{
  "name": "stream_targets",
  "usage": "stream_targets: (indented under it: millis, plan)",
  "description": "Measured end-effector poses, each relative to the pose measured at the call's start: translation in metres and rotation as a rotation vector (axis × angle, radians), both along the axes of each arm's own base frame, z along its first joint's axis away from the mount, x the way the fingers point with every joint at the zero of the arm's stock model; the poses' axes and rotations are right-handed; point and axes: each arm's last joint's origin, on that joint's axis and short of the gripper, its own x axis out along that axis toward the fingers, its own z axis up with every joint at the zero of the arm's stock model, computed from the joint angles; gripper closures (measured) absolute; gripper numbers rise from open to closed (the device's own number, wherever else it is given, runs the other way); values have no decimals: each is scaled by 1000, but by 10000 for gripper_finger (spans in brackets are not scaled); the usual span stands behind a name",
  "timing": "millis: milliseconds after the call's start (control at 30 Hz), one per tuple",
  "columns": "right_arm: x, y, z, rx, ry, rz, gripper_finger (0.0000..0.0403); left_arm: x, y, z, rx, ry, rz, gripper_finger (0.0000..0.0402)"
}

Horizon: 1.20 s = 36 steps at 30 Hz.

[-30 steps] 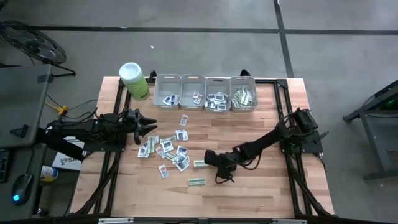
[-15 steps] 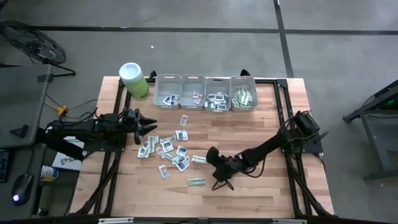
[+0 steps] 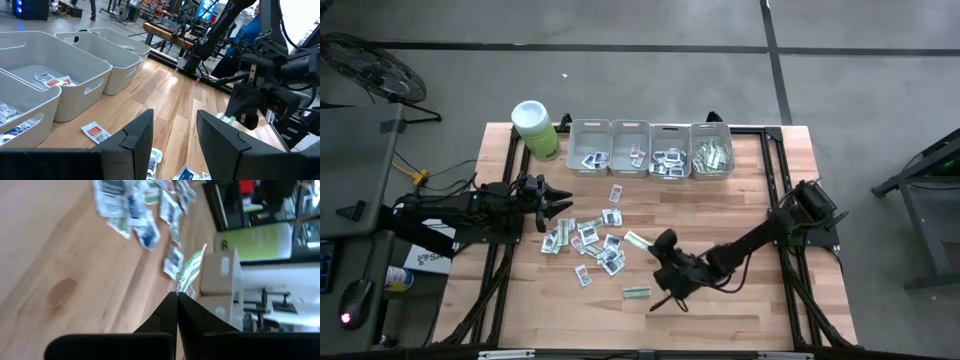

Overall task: Pick & Place First Aid Supplies
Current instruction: Put the bandage into the right gray bin

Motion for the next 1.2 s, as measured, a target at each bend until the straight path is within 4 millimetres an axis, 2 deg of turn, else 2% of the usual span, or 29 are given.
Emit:
stream_targets:
  millis: [167, 400, 867, 1200]
  plan:
    - [4, -8, 12, 27, -26, -71, 403, 0, 0, 0, 0, 0, 0, 252]
    - [-2, -37, 33, 60, -30, -216, 403, 0, 0, 0, 0, -1, 0, 252]
    - [-41, -99, 76, 33, -83, -587, 403, 0, 0, 0, 0, -1, 0, 252]
    - [-67, -148, 90, 42, -76, -842, 403, 0, 0, 0, 0, 0, 0, 252]
